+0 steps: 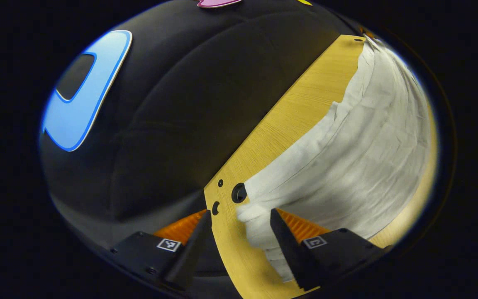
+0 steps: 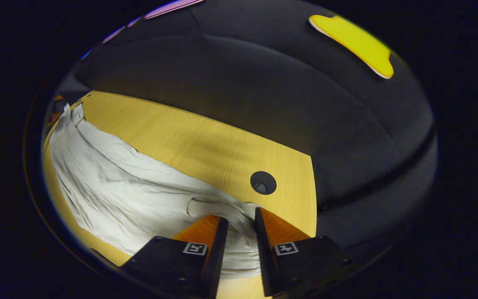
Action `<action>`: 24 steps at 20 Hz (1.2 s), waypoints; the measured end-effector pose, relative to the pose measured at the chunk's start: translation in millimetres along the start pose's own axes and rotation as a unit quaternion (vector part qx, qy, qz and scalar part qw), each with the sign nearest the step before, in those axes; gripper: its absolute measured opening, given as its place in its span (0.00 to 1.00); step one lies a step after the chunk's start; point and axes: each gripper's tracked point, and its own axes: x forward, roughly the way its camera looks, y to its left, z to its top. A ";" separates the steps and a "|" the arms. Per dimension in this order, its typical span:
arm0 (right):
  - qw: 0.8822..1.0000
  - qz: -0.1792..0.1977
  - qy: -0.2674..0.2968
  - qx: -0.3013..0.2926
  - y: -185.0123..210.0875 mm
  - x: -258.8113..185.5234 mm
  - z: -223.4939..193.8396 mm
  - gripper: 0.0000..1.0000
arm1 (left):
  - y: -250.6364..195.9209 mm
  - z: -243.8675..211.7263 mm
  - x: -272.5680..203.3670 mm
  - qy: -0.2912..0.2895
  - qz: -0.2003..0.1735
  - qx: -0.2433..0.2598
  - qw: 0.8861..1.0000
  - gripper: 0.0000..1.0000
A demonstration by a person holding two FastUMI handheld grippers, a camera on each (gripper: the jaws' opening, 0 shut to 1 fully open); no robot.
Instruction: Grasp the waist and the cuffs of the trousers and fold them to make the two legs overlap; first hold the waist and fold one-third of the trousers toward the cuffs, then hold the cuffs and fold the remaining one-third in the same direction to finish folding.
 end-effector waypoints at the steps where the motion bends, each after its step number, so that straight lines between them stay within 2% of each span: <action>1: 1.000 0.000 -0.001 0.016 -3.1 -3.8 1.8 0.57 | 3.5 3.1 -3.7 -0.004 0.005 -0.008 1.000 0.96; 2: 0.999 -0.001 -0.006 0.033 -7.2 -3.2 1.3 1.00 | 6.2 7.5 -13.8 -0.009 0.010 -0.016 1.000 0.95; 3: 0.999 -0.006 -0.012 0.047 -12.8 -5.6 3.7 0.97 | 9.9 9.5 -21.7 -0.013 0.014 -0.025 1.000 0.95; 6: 0.993 -0.034 -0.044 0.101 -37.2 -27.8 11.1 0.98 | 23.4 4.2 -47.8 -0.019 0.024 -0.059 0.998 0.96; 10: 0.976 -0.032 -0.061 0.204 -48.7 -45.5 1.0 0.96 | 43.6 -12.9 -93.7 -0.019 0.052 -0.125 0.991 0.96; 14: 0.957 -0.052 -0.064 0.277 -56.5 -49.0 -20.5 0.99 | 49.3 -35.3 -143.7 -0.012 0.070 -0.203 0.977 0.96; 17: 0.940 -0.046 -0.068 0.331 -51.7 -44.6 -29.0 0.99 | 39.5 -47.8 -173.5 -0.001 0.064 -0.263 0.963 0.96; 21: 0.923 -0.064 -0.059 0.374 -47.2 -38.6 -48.5 0.99 | 34.3 -60.6 -213.1 0.008 0.075 -0.313 0.947 0.97; 24: 0.914 -0.071 -0.050 0.397 -41.4 -35.6 -64.4 0.99 | 27.0 -76.0 -237.9 0.026 0.106 -0.345 0.932 0.97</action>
